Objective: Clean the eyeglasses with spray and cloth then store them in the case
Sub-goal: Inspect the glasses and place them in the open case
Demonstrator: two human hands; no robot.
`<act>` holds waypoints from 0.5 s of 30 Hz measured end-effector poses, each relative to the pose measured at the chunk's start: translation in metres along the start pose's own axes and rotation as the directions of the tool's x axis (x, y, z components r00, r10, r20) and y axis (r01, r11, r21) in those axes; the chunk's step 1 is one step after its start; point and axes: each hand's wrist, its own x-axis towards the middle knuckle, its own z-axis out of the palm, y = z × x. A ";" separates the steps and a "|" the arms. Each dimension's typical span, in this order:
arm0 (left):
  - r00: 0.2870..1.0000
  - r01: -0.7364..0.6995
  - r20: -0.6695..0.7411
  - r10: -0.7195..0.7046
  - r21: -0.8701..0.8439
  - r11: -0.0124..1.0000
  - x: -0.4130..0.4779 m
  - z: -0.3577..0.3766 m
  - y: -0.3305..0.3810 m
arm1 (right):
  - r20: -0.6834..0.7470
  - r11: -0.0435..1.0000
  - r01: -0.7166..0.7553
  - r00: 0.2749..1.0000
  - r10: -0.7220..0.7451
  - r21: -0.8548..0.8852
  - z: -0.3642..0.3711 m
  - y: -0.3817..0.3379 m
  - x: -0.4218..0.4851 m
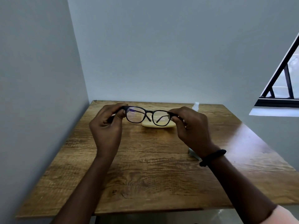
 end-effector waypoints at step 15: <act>0.924 0.325 0.256 -0.285 -0.132 0.936 0.001 0.006 -0.009 | 0.029 0.804 -0.319 0.935 0.353 0.502 0.009 0.019 -0.024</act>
